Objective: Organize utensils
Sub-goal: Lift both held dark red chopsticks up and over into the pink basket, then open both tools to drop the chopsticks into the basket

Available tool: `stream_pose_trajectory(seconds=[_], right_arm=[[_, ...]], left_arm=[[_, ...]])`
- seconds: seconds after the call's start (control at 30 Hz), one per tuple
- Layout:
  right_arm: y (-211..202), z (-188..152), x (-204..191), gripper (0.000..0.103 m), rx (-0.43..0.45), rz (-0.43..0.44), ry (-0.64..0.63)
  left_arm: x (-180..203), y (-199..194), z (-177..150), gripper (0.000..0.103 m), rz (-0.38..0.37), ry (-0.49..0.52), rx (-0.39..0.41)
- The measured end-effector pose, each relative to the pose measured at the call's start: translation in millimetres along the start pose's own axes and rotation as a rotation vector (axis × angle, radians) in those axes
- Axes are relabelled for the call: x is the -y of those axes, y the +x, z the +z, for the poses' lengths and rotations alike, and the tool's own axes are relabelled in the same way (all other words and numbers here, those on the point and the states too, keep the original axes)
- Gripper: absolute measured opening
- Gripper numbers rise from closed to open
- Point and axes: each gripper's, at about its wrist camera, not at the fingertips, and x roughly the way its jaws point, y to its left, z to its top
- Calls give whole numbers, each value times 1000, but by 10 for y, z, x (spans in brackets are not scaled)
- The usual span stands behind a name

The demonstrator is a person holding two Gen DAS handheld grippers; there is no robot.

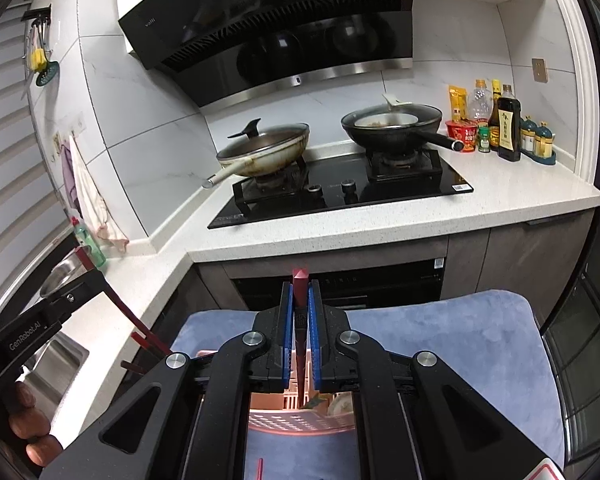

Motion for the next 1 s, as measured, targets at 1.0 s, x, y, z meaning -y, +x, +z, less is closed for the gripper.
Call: stream_pose_trajectory(seconds=[1.0], right_arm=[[-1037, -463, -118, 22, 38, 16, -75]], left_arm=[[-114, -850, -463, 46, 45, 30, 27]])
